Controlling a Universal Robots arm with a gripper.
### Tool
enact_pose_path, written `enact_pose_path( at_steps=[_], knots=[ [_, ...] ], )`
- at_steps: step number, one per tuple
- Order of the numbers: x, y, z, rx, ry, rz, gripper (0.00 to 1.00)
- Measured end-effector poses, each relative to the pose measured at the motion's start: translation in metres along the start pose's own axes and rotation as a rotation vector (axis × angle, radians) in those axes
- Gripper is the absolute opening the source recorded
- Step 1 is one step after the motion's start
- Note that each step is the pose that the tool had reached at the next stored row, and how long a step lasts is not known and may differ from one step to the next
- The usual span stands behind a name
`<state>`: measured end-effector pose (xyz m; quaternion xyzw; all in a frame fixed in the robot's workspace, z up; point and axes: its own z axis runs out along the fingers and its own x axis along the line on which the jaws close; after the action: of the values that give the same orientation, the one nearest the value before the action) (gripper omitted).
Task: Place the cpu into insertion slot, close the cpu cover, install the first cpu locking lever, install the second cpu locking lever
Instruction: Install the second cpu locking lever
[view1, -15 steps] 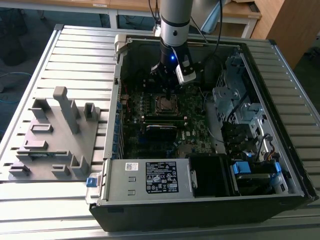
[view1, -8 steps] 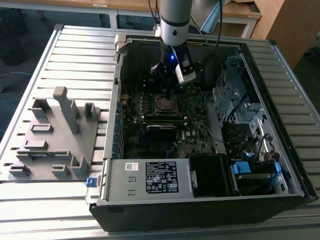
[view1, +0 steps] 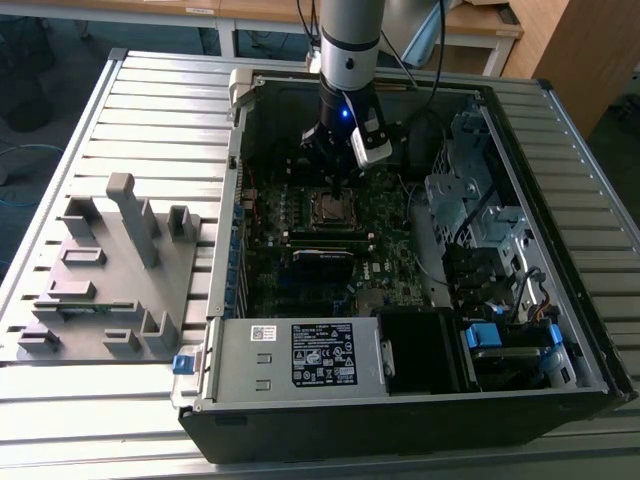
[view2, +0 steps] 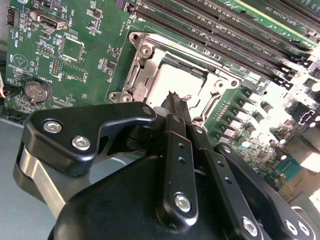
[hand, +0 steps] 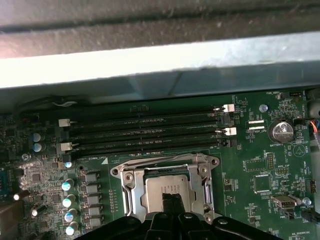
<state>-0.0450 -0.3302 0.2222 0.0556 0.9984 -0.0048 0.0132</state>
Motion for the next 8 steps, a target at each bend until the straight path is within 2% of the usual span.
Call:
enact_pose_path(
  at_steps=[4,8],
  knots=[
    [-0.0001,0.0,-0.0038,0.0,0.0004,0.0,0.1],
    [-0.0001,0.0,-0.0041,0.0,0.0007,0.0,0.1]
  ],
)
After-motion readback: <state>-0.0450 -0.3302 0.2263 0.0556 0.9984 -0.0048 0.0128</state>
